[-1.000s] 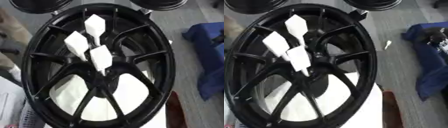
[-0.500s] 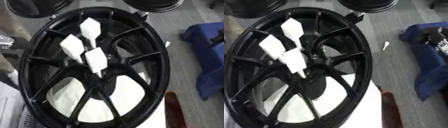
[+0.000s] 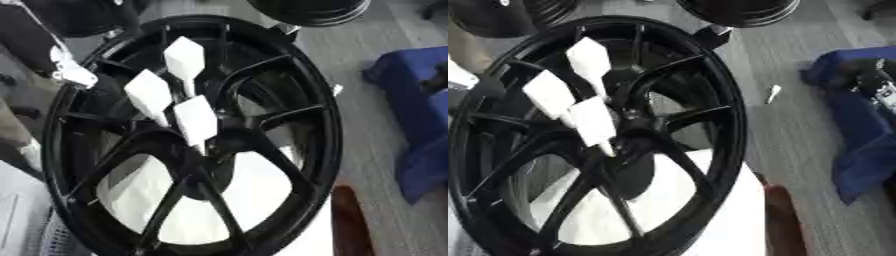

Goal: Pull the pin out of the wheel hub.

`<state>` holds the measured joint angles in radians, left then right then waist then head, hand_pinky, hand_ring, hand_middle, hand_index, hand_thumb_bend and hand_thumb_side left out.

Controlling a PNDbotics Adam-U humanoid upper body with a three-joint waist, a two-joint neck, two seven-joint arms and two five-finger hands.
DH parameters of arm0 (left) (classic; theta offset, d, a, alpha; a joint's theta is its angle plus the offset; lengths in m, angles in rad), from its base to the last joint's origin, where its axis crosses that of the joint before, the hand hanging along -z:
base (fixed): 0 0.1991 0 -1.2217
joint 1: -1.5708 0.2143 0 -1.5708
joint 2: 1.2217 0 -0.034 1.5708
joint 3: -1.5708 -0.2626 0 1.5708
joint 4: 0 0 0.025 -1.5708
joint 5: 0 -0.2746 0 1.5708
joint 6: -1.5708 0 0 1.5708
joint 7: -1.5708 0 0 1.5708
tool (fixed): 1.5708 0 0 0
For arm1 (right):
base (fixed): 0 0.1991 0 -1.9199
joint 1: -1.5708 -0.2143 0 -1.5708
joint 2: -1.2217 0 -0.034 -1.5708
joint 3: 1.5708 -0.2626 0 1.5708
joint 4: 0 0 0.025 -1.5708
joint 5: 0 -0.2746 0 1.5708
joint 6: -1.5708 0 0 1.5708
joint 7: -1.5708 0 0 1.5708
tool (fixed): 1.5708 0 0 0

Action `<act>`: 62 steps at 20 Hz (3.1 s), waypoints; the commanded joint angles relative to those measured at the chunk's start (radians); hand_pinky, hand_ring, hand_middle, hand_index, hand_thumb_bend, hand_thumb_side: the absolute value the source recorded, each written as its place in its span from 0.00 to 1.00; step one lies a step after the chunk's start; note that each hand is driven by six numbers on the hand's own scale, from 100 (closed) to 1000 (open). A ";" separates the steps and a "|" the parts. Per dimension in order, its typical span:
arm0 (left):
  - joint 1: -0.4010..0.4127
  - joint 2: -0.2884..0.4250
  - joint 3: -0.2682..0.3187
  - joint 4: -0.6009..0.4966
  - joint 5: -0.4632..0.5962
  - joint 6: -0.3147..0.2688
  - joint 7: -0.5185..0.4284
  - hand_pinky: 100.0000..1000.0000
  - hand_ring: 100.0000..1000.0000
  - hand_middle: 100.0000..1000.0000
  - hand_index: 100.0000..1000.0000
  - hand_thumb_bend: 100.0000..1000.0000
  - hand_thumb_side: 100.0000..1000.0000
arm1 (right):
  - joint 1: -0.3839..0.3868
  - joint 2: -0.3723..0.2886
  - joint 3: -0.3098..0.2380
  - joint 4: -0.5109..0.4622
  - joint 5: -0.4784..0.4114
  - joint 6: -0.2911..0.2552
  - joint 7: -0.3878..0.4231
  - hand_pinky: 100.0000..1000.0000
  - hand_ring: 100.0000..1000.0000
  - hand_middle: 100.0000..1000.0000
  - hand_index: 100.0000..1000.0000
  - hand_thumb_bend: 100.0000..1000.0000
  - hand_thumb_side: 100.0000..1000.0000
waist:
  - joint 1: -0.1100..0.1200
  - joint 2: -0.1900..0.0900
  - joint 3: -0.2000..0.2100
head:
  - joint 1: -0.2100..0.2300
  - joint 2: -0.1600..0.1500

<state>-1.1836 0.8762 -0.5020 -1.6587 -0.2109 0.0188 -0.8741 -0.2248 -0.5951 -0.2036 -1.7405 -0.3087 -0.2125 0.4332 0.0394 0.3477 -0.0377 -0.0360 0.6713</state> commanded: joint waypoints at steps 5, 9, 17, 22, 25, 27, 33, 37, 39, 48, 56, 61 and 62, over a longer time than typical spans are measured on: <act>-0.048 -0.017 -0.030 0.078 0.038 -0.058 -0.033 0.82 0.76 0.66 0.76 0.51 0.22 | -0.006 -0.035 -0.013 -0.011 0.011 0.004 0.002 0.82 0.57 0.55 0.73 0.00 0.69 | 0.009 -0.015 -0.002 | 0.003 -0.018; -0.039 0.002 -0.040 0.082 0.085 -0.063 -0.033 0.82 0.76 0.65 0.76 0.49 0.15 | -0.008 -0.036 -0.013 -0.011 0.016 0.007 0.003 0.82 0.57 0.55 0.73 0.00 0.69 | 0.019 -0.008 -0.009 | 0.009 -0.023; -0.020 0.042 0.005 0.015 0.175 -0.050 -0.033 0.82 0.76 0.65 0.76 0.54 0.22 | -0.014 -0.036 -0.012 -0.012 0.023 0.013 0.000 0.82 0.56 0.55 0.73 0.00 0.69 | 0.030 -0.001 -0.015 | -0.004 -0.027; 0.006 0.063 0.000 -0.040 0.196 -0.047 -0.033 0.81 0.76 0.64 0.75 0.55 0.18 | -0.016 -0.035 -0.013 -0.014 0.021 0.014 0.000 0.82 0.56 0.55 0.73 0.00 0.70 | 0.031 0.000 -0.022 | -0.008 -0.030; 0.023 0.075 -0.009 -0.065 0.197 -0.045 -0.033 0.81 0.76 0.64 0.75 0.54 0.17 | -0.018 -0.033 -0.013 -0.014 0.020 0.016 0.000 0.82 0.56 0.55 0.73 0.00 0.70 | 0.032 0.002 -0.024 | -0.007 -0.030; 0.035 0.080 -0.011 -0.075 0.201 -0.040 -0.033 0.80 0.74 0.62 0.74 0.53 0.15 | -0.020 -0.031 -0.013 -0.015 0.019 0.017 0.000 0.82 0.56 0.55 0.73 0.00 0.70 | 0.032 0.003 -0.026 | -0.006 -0.030; 0.062 0.090 0.000 -0.076 0.193 -0.026 -0.033 0.80 0.76 0.65 0.77 0.53 0.15 | -0.022 -0.028 -0.013 -0.019 0.016 0.017 0.000 0.82 0.56 0.55 0.73 0.00 0.70 | 0.031 0.008 -0.032 | -0.004 -0.025; 0.065 0.084 0.007 -0.061 0.160 -0.030 -0.033 0.81 0.78 0.68 0.78 0.52 0.15 | -0.024 -0.024 -0.012 -0.019 0.018 0.018 0.002 0.82 0.56 0.55 0.73 0.00 0.70 | 0.029 0.013 -0.033 | 0.000 -0.022; 0.065 0.079 0.014 -0.054 0.145 -0.036 -0.033 0.82 0.79 0.70 0.79 0.52 0.15 | -0.024 -0.023 -0.013 -0.019 0.019 0.017 0.003 0.82 0.56 0.55 0.73 0.00 0.70 | 0.028 0.015 -0.034 | 0.000 -0.022; 0.058 0.059 0.024 -0.019 0.114 -0.049 -0.033 0.80 0.76 0.65 0.78 0.48 0.17 | -0.027 -0.018 -0.013 -0.016 0.024 0.016 0.005 0.82 0.57 0.56 0.73 0.00 0.71 | 0.025 0.022 -0.035 | 0.006 -0.022; 0.045 0.034 0.002 0.036 0.117 -0.037 -0.033 0.78 0.72 0.59 0.74 0.46 0.19 | -0.026 -0.012 -0.017 -0.015 0.026 0.016 0.001 0.82 0.57 0.56 0.73 0.00 0.71 | 0.023 0.028 -0.036 | 0.014 -0.014; 0.033 0.016 -0.013 0.063 0.120 -0.037 -0.033 0.77 0.72 0.58 0.73 0.45 0.19 | -0.026 -0.009 -0.018 -0.013 0.027 0.018 -0.001 0.83 0.57 0.56 0.73 0.00 0.72 | 0.022 0.029 -0.036 | 0.019 -0.014; 0.031 0.013 -0.017 0.069 0.118 -0.038 -0.033 0.77 0.72 0.57 0.73 0.45 0.19 | -0.026 -0.008 -0.018 -0.013 0.027 0.018 -0.001 0.83 0.57 0.56 0.73 0.00 0.72 | 0.021 0.029 -0.036 | 0.020 -0.014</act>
<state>-1.1300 0.8751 -0.5254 -1.5915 -0.0963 -0.0210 -0.9083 -0.2451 -0.5847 -0.2095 -1.7405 -0.2847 -0.1947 0.4354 0.0662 0.3950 -0.0732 -0.0189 0.6584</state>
